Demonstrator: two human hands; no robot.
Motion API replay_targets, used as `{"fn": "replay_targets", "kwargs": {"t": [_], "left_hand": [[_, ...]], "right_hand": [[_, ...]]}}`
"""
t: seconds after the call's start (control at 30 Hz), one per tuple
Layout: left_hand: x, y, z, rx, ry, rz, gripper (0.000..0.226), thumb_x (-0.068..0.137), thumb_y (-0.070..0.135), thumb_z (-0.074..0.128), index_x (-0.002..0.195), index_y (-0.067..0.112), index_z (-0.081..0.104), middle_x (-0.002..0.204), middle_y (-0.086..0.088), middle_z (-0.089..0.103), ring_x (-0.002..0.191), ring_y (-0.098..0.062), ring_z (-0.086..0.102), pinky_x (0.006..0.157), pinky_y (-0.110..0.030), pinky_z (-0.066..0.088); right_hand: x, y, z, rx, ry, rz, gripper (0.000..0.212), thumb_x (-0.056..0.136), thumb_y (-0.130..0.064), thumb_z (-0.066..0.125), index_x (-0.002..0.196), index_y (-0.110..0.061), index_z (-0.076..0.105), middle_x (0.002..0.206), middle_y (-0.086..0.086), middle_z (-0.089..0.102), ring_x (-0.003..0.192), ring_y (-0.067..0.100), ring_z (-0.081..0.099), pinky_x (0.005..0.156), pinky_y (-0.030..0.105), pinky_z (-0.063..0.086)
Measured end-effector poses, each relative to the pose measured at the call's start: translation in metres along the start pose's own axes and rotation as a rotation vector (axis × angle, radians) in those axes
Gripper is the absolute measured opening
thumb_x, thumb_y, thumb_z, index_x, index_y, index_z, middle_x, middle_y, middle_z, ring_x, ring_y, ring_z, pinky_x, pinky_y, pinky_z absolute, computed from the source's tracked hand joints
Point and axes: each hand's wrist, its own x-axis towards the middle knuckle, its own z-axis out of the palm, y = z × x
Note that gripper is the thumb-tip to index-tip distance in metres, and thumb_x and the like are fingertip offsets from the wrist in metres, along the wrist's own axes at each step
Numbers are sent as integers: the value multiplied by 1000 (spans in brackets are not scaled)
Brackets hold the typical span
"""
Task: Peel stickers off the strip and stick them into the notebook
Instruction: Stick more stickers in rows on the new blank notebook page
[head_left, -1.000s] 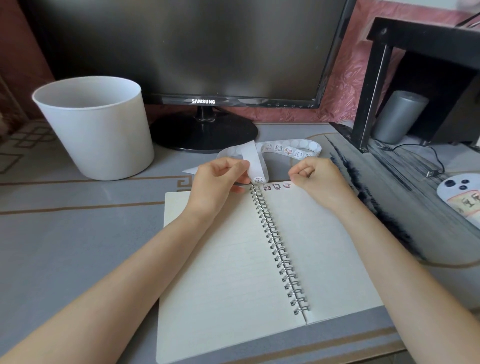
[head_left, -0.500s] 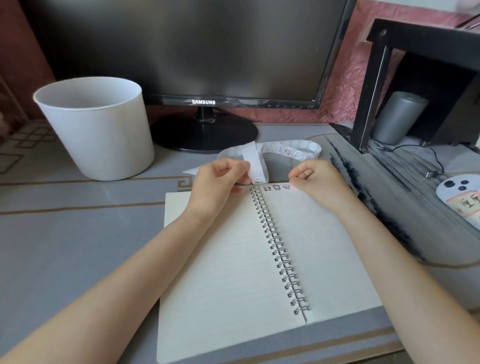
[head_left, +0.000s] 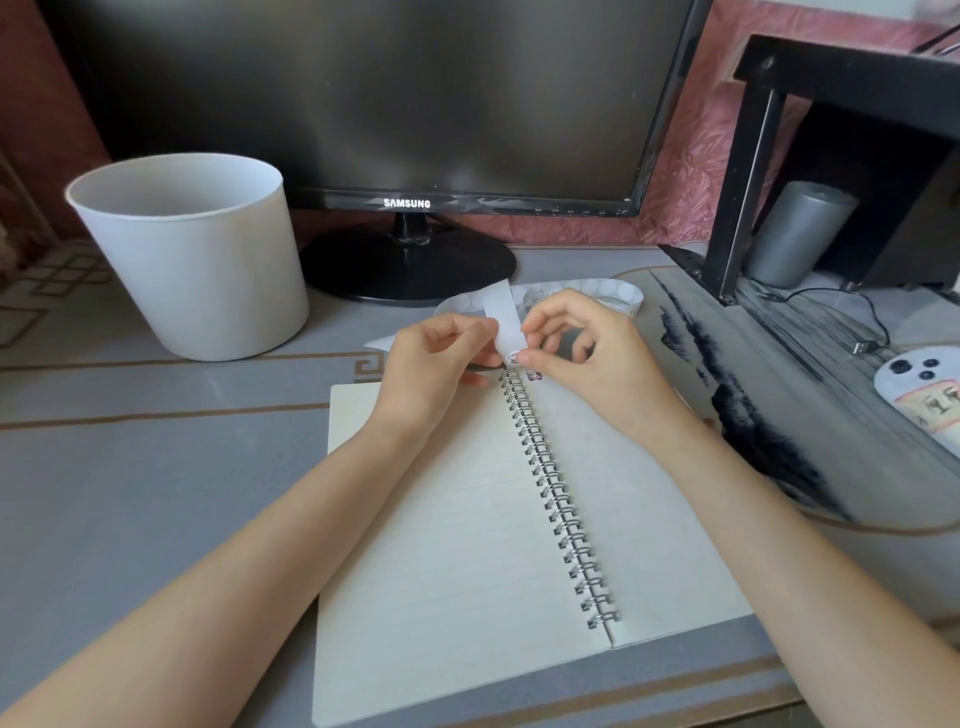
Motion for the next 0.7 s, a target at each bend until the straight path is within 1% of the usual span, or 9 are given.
{"fn": "replay_targets", "kwargs": {"t": [0.13,0.2,0.27,0.3,0.4,0.47,0.5,0.57,0.7], "left_hand": [[-1,2,1,-8,-25,-5,17,94,19,57,89,7,68,84,-5,70,70,-7,65,58,-19,50],[-1,3,1,-7,-51,-8,20,95,23,55,86,11,68,83,-1,71,72,-9,65,60,-21,49],[-2,3,1,18,-88,-1,20,94,24,55,84,15,69,82,3,71,73,-9,65,61,-21,48],[-3,3,1,43,-104,7,17,93,23,57,84,15,69,82,3,71,73,-7,64,61,-20,47],[-3,2,1,79,-121,36,9,91,17,62,84,15,68,77,0,69,71,-4,63,60,-18,46],[-4,2,1,70,-110,47,10,90,16,62,84,14,69,77,-2,69,69,-3,62,58,-15,46],[-4,2,1,65,-103,51,10,90,16,62,84,13,69,77,-3,69,68,-3,61,57,-14,45],[-4,2,1,55,-96,56,11,90,16,62,82,14,70,77,-4,69,68,-4,61,57,-13,45],[-4,2,2,44,-96,58,10,89,15,64,81,15,71,71,2,69,66,-2,61,57,-12,44]], "right_hand": [[0,-3,0,-3,46,-1,10,79,-5,73,87,-10,69,72,-10,57,52,-4,49,55,6,34],[1,-3,0,67,80,23,10,80,-5,72,84,-14,69,70,-11,58,49,-2,48,52,8,34],[3,-2,-2,126,110,37,14,79,-6,73,81,-20,68,72,-9,63,56,0,51,57,12,40],[4,-1,-2,156,114,42,16,79,-6,73,81,-21,68,74,-6,65,61,5,54,60,16,44],[4,0,0,170,106,35,18,80,-6,72,80,-23,67,77,-1,67,65,11,56,60,22,46],[4,1,2,132,93,20,17,81,-7,72,80,-24,68,77,-3,67,64,5,55,58,19,44],[3,1,3,121,87,16,15,81,-7,72,81,-22,69,77,-2,67,61,0,53,56,15,42],[3,1,3,115,87,17,10,80,-7,72,84,-16,70,76,-2,66,57,-2,51,52,10,38],[4,2,3,99,91,10,7,80,-7,73,84,-12,72,74,-7,65,58,-2,51,55,12,38]]}}
